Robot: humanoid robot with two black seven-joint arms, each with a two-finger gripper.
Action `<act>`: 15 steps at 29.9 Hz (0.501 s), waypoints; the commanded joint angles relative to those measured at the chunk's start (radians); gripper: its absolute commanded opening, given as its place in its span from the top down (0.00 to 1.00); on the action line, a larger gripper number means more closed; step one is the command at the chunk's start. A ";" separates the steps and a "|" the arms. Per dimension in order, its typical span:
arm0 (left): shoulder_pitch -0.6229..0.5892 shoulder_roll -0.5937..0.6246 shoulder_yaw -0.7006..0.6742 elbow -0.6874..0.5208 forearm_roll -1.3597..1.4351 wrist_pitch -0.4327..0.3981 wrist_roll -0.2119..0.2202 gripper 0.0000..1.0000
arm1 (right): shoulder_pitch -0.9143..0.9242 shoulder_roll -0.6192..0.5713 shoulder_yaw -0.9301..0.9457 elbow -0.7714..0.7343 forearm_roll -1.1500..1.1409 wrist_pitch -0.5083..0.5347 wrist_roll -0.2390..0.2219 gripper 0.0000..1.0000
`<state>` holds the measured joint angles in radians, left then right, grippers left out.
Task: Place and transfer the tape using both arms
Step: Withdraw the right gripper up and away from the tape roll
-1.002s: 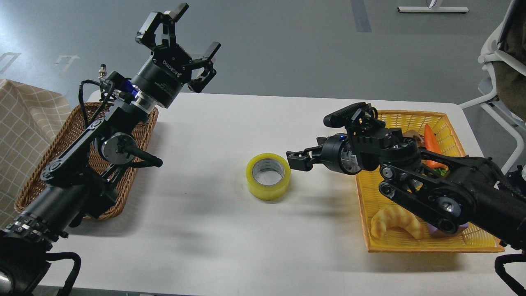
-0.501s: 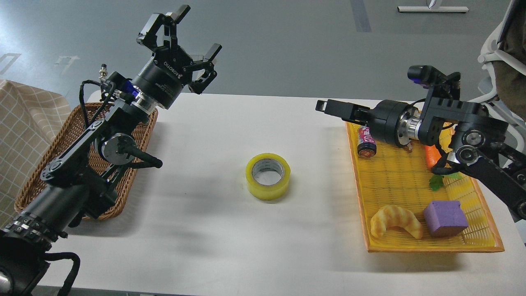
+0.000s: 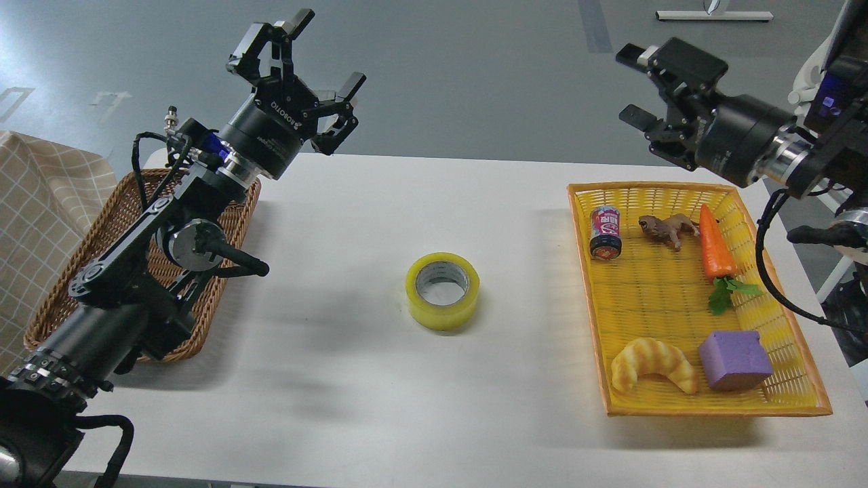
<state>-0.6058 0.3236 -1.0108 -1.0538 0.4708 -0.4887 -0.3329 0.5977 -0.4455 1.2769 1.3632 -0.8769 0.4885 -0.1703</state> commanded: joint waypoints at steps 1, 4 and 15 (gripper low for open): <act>0.000 0.000 0.000 0.000 0.000 0.000 0.000 0.02 | -0.003 0.033 0.073 -0.045 0.123 0.000 0.000 0.01; 0.000 0.002 0.000 0.000 0.002 0.000 0.000 0.02 | -0.003 0.096 0.160 -0.098 0.191 0.000 0.002 0.01; -0.003 0.000 -0.003 -0.002 0.002 0.000 -0.002 0.02 | -0.003 0.313 0.363 -0.216 0.263 0.000 0.005 0.00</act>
<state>-0.6082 0.3240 -1.0131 -1.0553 0.4725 -0.4887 -0.3342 0.5964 -0.1756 1.6118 1.1746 -0.6555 0.4884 -0.1660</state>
